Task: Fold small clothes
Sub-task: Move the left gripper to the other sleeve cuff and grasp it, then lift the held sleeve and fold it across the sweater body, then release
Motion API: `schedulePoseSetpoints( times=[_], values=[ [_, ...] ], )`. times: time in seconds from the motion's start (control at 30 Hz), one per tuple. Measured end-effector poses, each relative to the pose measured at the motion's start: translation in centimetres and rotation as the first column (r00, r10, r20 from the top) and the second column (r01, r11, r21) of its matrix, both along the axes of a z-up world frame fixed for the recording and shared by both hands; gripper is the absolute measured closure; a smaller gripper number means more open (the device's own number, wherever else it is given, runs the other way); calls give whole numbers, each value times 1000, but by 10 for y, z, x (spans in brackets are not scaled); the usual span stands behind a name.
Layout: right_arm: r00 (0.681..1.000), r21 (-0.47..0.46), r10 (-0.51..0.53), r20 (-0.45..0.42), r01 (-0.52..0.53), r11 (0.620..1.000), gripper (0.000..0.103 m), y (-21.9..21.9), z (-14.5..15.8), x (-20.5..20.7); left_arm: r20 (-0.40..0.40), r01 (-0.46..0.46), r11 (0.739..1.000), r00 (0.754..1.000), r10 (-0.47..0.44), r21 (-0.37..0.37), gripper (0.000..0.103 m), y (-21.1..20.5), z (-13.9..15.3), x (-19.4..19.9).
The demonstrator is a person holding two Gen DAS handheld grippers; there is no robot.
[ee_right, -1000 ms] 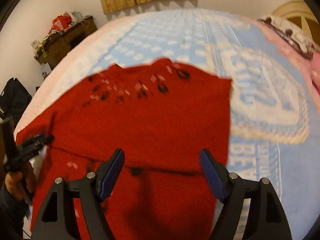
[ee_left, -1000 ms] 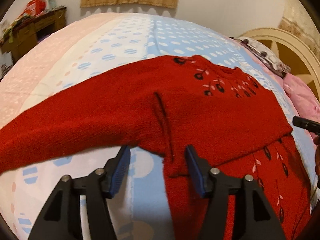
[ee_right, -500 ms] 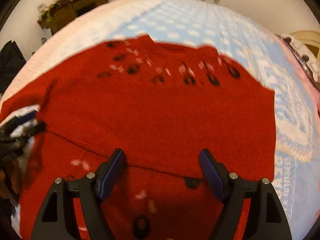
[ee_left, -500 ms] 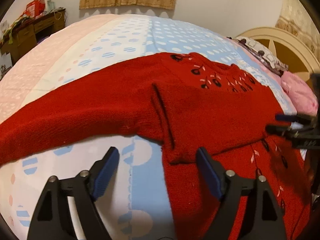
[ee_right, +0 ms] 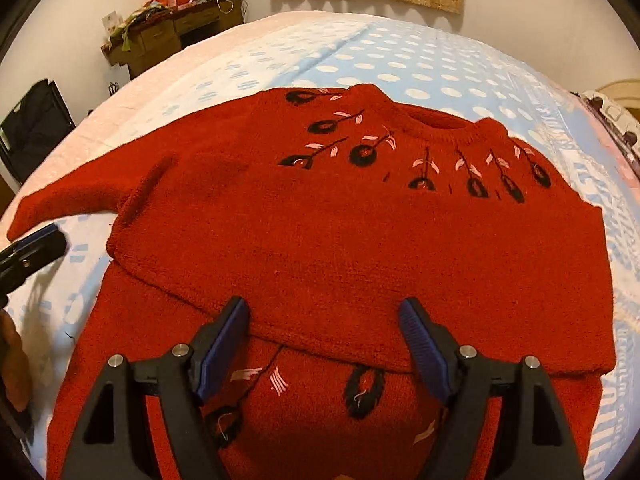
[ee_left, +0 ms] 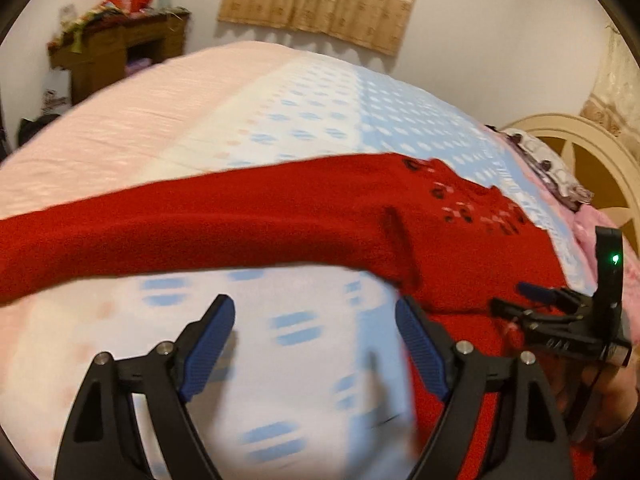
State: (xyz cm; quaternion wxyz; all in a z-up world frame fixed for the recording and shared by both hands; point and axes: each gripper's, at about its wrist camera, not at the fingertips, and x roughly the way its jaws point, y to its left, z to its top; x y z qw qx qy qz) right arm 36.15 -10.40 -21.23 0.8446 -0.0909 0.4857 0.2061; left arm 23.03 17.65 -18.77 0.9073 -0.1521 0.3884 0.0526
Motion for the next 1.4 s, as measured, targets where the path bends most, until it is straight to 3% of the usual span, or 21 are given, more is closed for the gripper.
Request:
schedulePoseSetpoints(
  times=[0.23, 0.4, 0.57, 0.63, 0.93, 1.03, 1.13, 1.2, 1.27, 1.37, 1.4],
  values=[
    [999, -14, 13, 32, -13, 1000, 21, 2, -2, -8, -25, -169, 979, 985, 173, 114, 18, 70, 6, -42],
    [999, -16, 21, 39, -20, 1000, 19, 2, -1, -12, -41, -362, 923, 928, 370, 127, 18, 135, 6, -71],
    [998, -35, 30, 56, -28, 999, 19, 5, -1, -18, -19, -488, 861, 868, 496, 140, 18, 181, 8, -82],
    [998, -42, 32, 57, -30, 999, 18, 6, -2, -18, -20, -513, 849, 854, 519, 127, 18, 190, 4, -79],
    [998, -41, 32, 59, -30, 999, 17, 6, -2, -18, -88, -506, 859, 855, 512, 77, 20, 197, -19, -46],
    [998, -42, 32, 60, -30, 999, 17, 6, -2, -18, -83, -512, 856, 852, 517, 75, 21, 201, -16, -51],
    [998, -42, 32, 60, -29, 999, 17, 6, -2, -18, -84, -492, 866, 863, 499, 84, 37, 201, -15, -48],
    [998, -43, 32, 61, -29, 999, 17, 6, -2, -18, -91, -467, 878, 875, 476, 100, 56, 197, -15, -44],
    [998, -44, 32, 62, -29, 999, 17, 6, -2, -18, -94, -452, 886, 882, 461, 100, 63, 196, -15, -43],
    [998, -44, 32, 62, -29, 999, 16, 6, -2, -18, -101, -443, 891, 887, 451, 97, 85, 198, -15, -42],
    [998, -44, 31, 62, -29, 999, 16, 6, -2, -19, -104, -440, 894, 889, 447, 80, 85, 201, -15, -42]
  ],
)
